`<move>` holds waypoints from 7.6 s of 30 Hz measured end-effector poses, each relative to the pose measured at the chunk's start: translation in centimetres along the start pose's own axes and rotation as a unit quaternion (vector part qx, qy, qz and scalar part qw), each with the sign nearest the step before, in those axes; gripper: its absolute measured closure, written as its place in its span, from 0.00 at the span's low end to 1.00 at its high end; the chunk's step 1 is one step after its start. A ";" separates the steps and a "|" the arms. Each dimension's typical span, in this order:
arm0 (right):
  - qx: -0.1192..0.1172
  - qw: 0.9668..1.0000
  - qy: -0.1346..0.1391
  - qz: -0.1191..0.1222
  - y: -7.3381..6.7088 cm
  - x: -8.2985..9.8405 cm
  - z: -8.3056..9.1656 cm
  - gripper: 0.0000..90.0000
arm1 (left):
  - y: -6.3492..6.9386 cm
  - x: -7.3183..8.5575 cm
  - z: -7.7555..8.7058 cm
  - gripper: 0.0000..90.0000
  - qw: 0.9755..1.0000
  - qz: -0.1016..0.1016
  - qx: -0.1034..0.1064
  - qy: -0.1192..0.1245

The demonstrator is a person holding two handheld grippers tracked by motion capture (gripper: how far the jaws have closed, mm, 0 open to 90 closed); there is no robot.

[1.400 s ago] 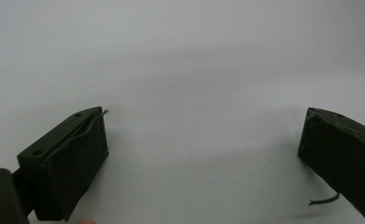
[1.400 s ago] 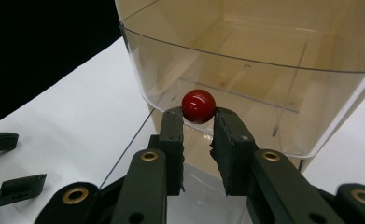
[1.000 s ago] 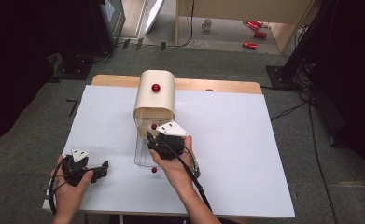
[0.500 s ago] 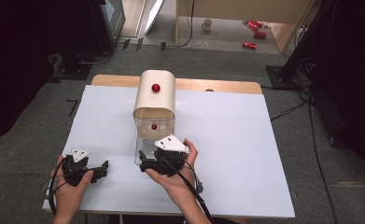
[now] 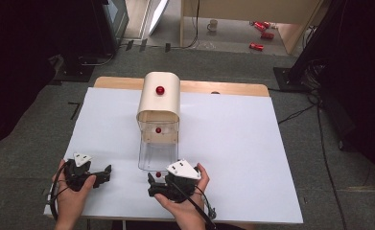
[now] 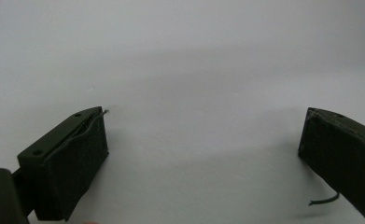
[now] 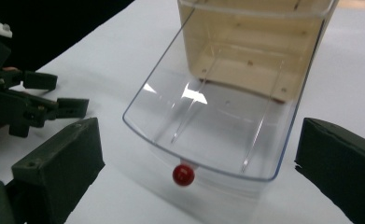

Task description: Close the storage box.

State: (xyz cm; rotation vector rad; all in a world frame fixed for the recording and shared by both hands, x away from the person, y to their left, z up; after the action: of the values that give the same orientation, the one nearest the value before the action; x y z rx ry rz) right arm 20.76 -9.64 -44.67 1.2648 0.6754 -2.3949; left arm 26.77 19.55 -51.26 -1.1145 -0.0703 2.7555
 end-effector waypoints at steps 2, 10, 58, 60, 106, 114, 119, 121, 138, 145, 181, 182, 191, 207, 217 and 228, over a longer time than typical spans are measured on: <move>0.001 1.000 -0.002 -0.012 0.0 0.6 0.0 0.01 | 0.0 0.0 0.0 0.01 1.000 0.000 0.000 0.000; 0.001 1.000 -0.021 -0.018 -0.3 2.6 -0.3 0.01 | 0.0 0.0 0.0 0.01 1.000 0.000 0.000 0.000; 0.004 0.998 -0.035 -0.059 -0.3 4.3 -3.7 0.83 | 0.0 0.0 0.0 0.01 1.000 0.000 0.000 -0.001; 0.005 0.998 -0.035 -0.058 -0.4 4.1 -3.7 0.83 | 0.0 0.0 0.0 0.01 1.000 -0.001 0.000 -0.001; 0.022 0.999 -0.012 -0.025 1.5 -1.3 -5.5 0.84 | 0.0 0.0 0.0 0.01 1.000 -0.001 0.000 -0.001; 0.029 0.999 -0.013 -0.019 2.0 -2.0 -6.3 0.84 | 0.0 0.0 0.0 0.01 1.000 -0.001 0.000 -0.001; 0.032 0.999 -0.013 -0.019 2.3 -2.3 -6.7 0.84 | 0.0 0.0 0.0 0.01 1.000 0.000 0.000 0.000; 0.034 0.999 -0.014 -0.019 2.4 -2.4 -6.9 0.84 | 0.0 0.0 0.0 0.01 1.000 0.000 0.000 0.000; 0.045 0.999 -0.022 -0.014 3.3 -2.8 -8.3 0.84 | 0.0 0.0 0.0 0.01 1.000 0.000 0.000 0.000; 0.049 0.998 -0.027 -0.013 3.5 -2.8 -8.8 0.84 | 0.0 0.0 0.0 0.01 1.000 0.001 0.000 0.000; 0.048 0.998 -0.031 0.022 7.5 -3.8 -2.8 0.00 | 0.0 0.0 0.0 0.01 1.000 0.000 0.000 0.000; 0.050 0.998 -0.030 0.021 7.9 -3.8 -2.4 0.00 | 0.0 0.0 0.0 0.01 1.000 0.000 0.000 0.000; 0.070 0.997 -0.029 0.013 11.7 -2.9 1.4 0.00 | 0.0 0.0 0.0 0.01 1.000 0.000 0.000 0.000; 0.110 0.994 -0.019 -0.004 17.6 -0.5 7.2 0.00 | 0.0 0.0 0.0 0.01 1.000 0.000 0.000 0.000; 0.136 0.990 -0.020 -0.027 20.7 1.0 9.5 0.00 | 0.0 0.0 0.0 0.01 1.000 0.000 0.000 0.000; 0.164 0.985 -0.030 -0.054 23.8 3.6 11.8 0.00 | 0.0 0.0 0.0 0.01 1.000 0.000 0.000 0.000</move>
State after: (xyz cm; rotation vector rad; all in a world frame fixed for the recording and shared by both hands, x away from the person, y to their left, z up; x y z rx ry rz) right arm 22.97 -36.22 -47.75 1.3010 0.3486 -2.7057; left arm 26.77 19.55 -51.27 -1.1158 -0.0694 2.7552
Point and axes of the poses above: each handheld gripper's, and its own axes: z roughly backward along the jaws, x roughly out of its underside, y roughly to its right, the point moved 2 cm from there along -z, roughly forward along the jaws, and after that the axes turned 7 degrees about -x, right-handed, at the moved point
